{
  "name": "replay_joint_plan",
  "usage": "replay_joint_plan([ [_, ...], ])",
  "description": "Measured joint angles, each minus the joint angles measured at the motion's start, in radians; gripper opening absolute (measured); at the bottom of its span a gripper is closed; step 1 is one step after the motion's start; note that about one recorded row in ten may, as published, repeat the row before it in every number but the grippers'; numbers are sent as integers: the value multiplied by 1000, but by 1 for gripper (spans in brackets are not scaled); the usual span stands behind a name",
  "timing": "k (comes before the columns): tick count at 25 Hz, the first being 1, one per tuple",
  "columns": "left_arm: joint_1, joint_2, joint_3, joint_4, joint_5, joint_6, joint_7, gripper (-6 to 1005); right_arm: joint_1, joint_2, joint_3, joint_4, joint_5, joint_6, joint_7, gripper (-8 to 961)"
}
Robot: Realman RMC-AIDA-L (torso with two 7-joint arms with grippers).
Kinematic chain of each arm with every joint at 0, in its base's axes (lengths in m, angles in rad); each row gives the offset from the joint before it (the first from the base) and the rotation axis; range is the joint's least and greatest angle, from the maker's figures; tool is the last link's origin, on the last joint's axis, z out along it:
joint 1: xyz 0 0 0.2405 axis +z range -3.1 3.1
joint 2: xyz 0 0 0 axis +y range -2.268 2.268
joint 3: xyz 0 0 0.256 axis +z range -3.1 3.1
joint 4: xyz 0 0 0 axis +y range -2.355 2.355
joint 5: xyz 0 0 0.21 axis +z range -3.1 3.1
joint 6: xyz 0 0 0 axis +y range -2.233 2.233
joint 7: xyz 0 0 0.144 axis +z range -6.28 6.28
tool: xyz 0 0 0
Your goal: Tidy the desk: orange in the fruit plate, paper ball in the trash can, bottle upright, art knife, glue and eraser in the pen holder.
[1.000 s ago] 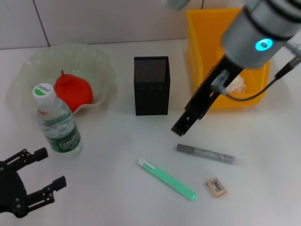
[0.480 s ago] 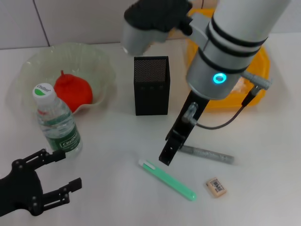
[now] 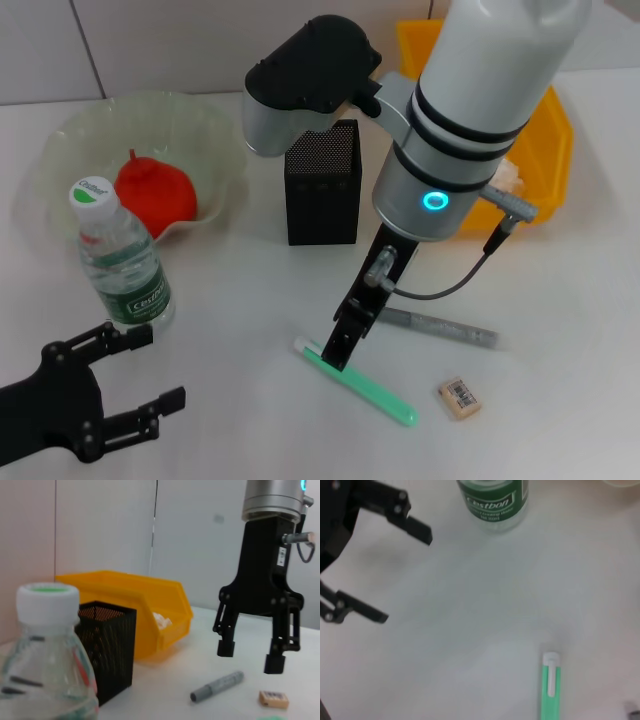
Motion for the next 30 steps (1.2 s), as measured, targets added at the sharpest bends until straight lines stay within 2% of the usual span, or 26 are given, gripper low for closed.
replay_joint_plan([
  [10, 8, 0, 0, 0, 43, 2, 0, 802, 8, 1, -99, 51, 24, 96, 21, 813],
  [21, 2, -1, 0, -11, 42, 7, 0, 802, 39, 0, -125, 185, 63, 192, 25, 814],
  [30, -3, -1, 0, -11, 41, 7, 1, 802, 59, 0, -158, 237, 65, 242, 25, 814],
])
